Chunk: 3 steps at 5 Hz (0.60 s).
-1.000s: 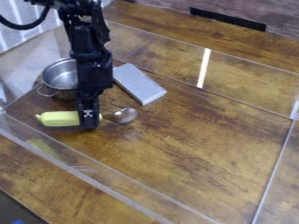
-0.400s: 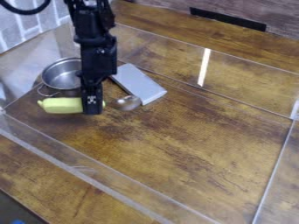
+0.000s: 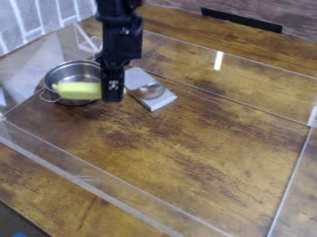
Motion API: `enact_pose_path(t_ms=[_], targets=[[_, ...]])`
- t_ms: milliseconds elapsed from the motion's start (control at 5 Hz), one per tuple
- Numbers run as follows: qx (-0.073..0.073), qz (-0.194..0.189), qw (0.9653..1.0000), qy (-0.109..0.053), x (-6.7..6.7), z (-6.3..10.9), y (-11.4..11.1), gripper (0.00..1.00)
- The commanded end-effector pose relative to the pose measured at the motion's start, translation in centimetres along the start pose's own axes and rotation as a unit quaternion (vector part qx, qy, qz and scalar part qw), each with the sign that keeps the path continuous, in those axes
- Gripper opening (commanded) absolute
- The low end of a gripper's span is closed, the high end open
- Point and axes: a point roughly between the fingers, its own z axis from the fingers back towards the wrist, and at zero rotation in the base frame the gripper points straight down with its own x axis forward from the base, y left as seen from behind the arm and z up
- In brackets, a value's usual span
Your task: Move the toy knife to the right side of the table
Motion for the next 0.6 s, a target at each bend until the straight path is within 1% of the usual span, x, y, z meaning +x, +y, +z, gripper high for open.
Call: enact_pose_path(t_ms=[0,200,400], targets=[[0.061,-0.008,0.9976,-0.031,1.36,5.33,-0.91,0.0],[0.065,-0.01,0.9974,-0.03,1.44,5.87,-1.12,0.0],[0.066,-0.012,0.9973,-0.029,1.53,5.99,-0.92,0.0]])
